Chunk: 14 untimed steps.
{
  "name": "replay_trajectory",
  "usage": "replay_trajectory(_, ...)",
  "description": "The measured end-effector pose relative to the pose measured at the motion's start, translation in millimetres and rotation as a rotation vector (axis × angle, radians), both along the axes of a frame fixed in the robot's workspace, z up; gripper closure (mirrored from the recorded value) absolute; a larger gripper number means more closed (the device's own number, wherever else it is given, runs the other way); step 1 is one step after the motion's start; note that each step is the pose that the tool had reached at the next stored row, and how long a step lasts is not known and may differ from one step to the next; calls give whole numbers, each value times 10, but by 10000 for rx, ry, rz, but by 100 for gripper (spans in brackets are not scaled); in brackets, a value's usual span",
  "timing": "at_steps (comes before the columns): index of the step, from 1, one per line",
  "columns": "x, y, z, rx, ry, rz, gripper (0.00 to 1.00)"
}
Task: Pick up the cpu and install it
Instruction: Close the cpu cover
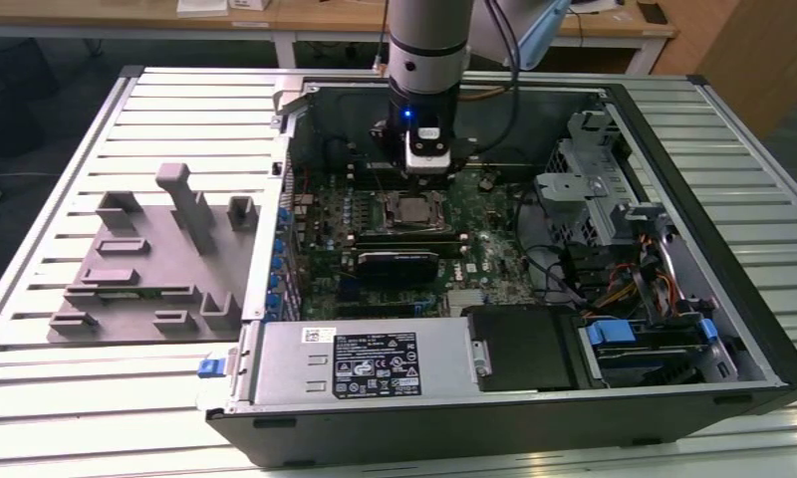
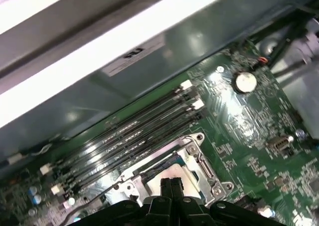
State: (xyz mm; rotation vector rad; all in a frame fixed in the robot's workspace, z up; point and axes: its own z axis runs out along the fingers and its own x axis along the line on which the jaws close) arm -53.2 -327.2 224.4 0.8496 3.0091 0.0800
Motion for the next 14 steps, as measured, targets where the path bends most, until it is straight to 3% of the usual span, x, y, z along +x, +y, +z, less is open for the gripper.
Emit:
replay_trajectory(8,0,0,-9,-47,0,1455,89)
replay_trajectory(14,1,0,-14,-144,6,2502,89)
